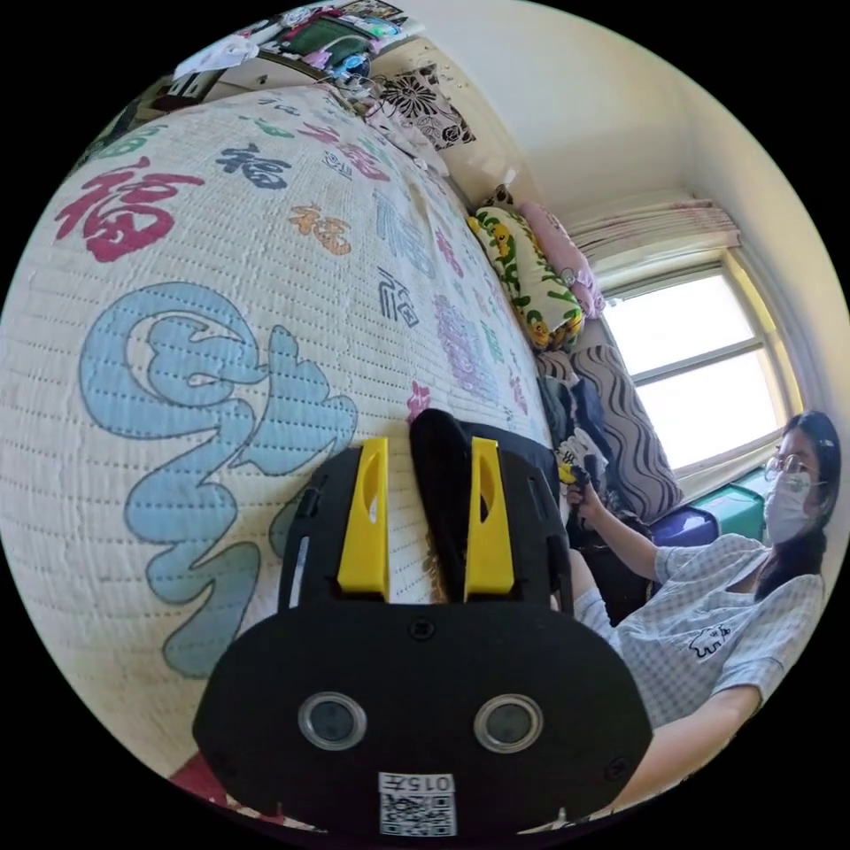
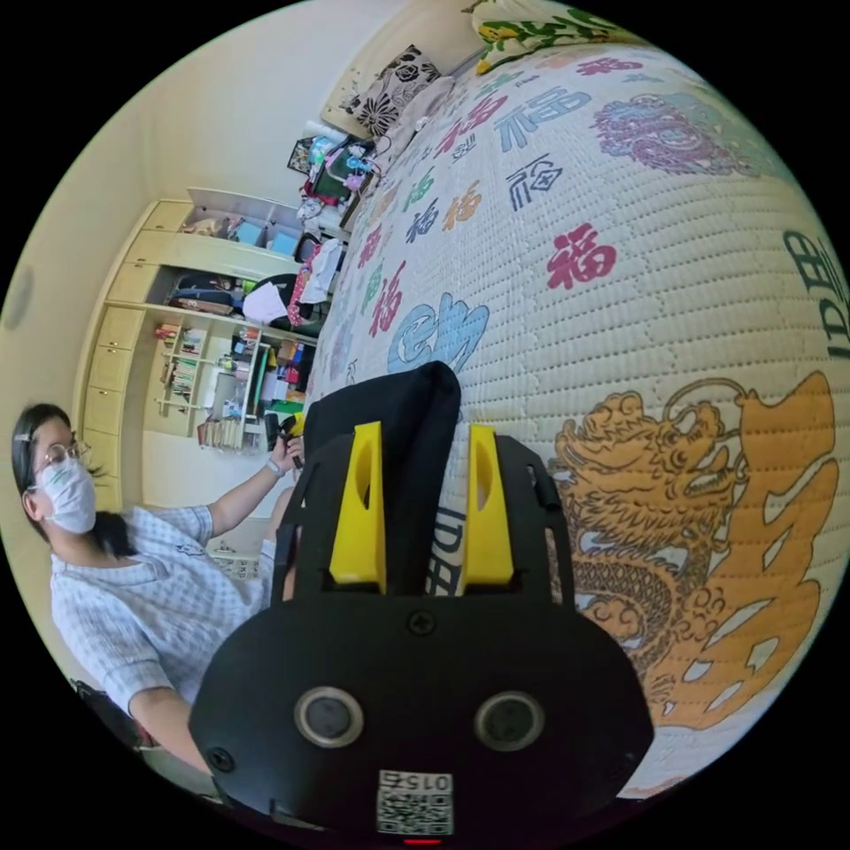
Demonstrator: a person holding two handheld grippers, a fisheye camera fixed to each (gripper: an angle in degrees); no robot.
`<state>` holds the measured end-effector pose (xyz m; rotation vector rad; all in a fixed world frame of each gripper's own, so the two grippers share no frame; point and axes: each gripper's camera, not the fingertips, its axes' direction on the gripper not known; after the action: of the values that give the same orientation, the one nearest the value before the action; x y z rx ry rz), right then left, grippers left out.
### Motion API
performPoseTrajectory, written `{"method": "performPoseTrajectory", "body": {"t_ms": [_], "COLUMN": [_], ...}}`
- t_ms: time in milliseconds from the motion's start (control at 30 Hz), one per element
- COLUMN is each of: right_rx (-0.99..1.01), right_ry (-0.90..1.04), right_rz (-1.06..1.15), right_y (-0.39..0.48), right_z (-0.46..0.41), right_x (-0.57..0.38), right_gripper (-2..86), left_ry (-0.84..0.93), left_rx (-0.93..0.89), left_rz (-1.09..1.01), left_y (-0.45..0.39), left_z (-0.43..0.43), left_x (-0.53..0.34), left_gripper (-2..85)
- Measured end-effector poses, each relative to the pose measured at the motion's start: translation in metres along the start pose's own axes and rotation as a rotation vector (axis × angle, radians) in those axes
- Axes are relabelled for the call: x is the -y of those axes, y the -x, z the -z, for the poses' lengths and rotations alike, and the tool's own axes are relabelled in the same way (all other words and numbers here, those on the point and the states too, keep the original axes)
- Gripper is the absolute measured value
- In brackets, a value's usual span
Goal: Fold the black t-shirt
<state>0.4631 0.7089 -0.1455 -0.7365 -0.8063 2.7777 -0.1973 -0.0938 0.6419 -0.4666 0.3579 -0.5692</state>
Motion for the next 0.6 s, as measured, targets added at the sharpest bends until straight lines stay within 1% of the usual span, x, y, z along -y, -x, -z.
{"method": "performPoseTrajectory", "body": {"t_ms": [33,100,200,267,367,433,533,600], "right_rx": [0.017,0.086,0.113,0.122,0.175,0.183,0.156,0.138], "right_ry": [-0.005,-0.01,-0.022,-0.018,-0.005,0.011,0.061,0.069], "right_rz": [-0.003,-0.006,0.005,0.024,0.041,0.051,0.053,0.088], "right_y": [-0.003,-0.013,-0.022,-0.025,-0.031,-0.032,-0.029,-0.022], "right_z": [0.001,0.003,0.004,0.001,-0.009,-0.02,-0.038,-0.044], "right_x": [-0.001,-0.004,-0.009,-0.008,0.0,0.008,0.016,0.018], "right_gripper": [13.5,12.9,12.1,11.8,11.0,9.8,5.0,3.5], "left_ry": [0.02,0.099,0.078,0.081,0.137,0.202,0.198,0.187], "left_rx": [-0.071,-0.13,-0.145,-0.189,-0.256,-0.233,-0.143,-0.133], "left_rz": [-0.008,-0.025,-0.038,-0.013,0.04,0.051,0.009,-0.02], "left_y": [0.002,0.001,0.001,0.007,0.015,0.011,-0.002,-0.011], "left_z": [-0.007,-0.023,-0.029,-0.034,-0.052,-0.066,-0.063,-0.054], "left_x": [0.002,0.005,0.003,0.002,0.006,0.009,0.01,0.012], "left_gripper": [14.3,14.9,14.4,12.7,7.2,3.7,1.5,0.8]}}
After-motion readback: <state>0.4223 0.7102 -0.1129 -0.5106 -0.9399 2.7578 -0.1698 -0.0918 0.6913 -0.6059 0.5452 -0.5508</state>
